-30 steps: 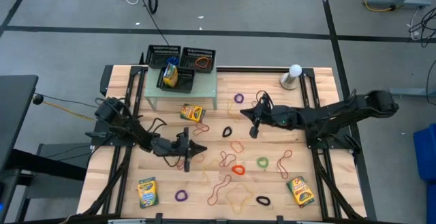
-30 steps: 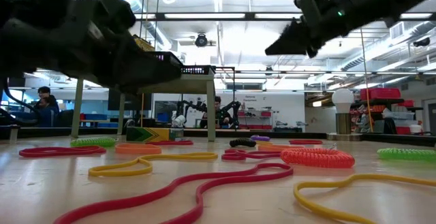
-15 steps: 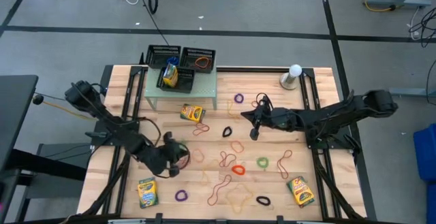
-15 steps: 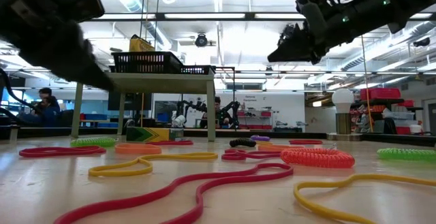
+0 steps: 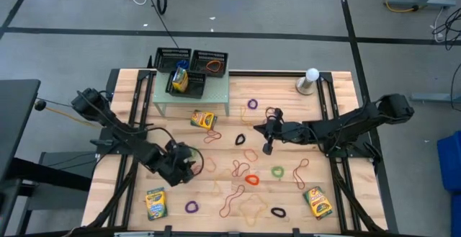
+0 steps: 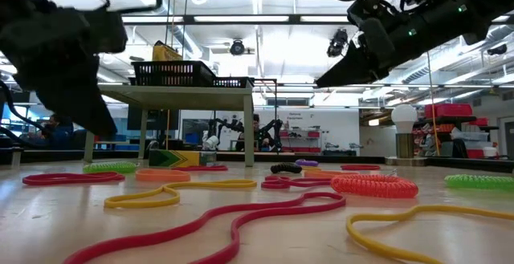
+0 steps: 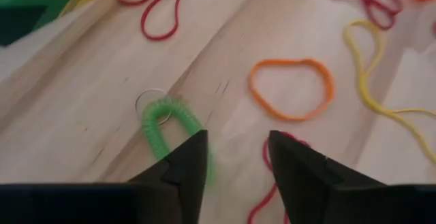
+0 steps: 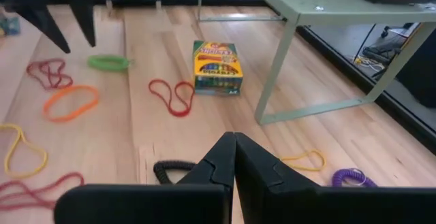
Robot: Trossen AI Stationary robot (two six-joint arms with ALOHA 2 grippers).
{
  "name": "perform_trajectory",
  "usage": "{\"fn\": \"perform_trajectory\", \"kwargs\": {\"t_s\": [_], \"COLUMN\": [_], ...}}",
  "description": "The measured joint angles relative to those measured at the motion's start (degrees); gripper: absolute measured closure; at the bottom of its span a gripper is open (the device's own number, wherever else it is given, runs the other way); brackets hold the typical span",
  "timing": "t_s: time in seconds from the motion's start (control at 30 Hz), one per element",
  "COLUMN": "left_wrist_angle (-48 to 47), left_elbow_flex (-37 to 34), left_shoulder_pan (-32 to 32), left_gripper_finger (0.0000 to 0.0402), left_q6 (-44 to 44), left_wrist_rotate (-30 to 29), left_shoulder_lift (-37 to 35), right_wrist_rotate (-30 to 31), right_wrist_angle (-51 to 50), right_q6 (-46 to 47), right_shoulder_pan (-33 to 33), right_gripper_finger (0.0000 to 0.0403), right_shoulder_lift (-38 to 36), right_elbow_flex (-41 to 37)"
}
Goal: Pick & Place Office Desk Supplies
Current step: Put the black spring rubberband into the top left black bin
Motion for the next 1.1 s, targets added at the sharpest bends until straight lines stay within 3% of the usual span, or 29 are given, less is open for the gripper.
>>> {"fn": "perform_trajectory", "kwargs": {"t_s": [0.23,0.37,0.6,0.77,0.93,1.1], "left_wrist_angle": [-0.8,-0.8,-0.4,1.0,2.4,5.0], "left_elbow_flex": [0.0,0.0,0.0,0.0,0.0,0.0], "left_shoulder_pan": [1.6,1.5,1.5,1.5,1.5,1.5], "left_gripper_finger": [0.0167,0.0151,0.0164,0.0186,0.0204,0.0215], "left_q6": [3.7,6.4,12.1,17.7,20.4,23.7], "left_wrist_rotate": [2.9,3.1,3.7,6.6,6.6,6.7], "left_shoulder_lift": [1.6,1.6,1.9,3.2,4.3,4.6], "right_wrist_rotate": [0.0,0.0,-0.2,-7.6,-9.6,-13.2], "right_wrist_angle": [-0.7,-2.7,-2.8,2.0,1.1,-0.8], "right_q6": [-0.7,0.3,15.3,20.3,18.8,14.9], "right_shoulder_pan": [0.8,0.9,-3.7,-8.5,-9.9,-9.9], "right_gripper_finger": [0.039,0.039,0.0384,0.0337,0.0284,0.0276], "right_shoulder_lift": [0.0,0.0,2.6,12.0,21.2,27.3], "right_elbow_flex": [0.0,0.0,0.0,0.8,5.6,11.5]}}
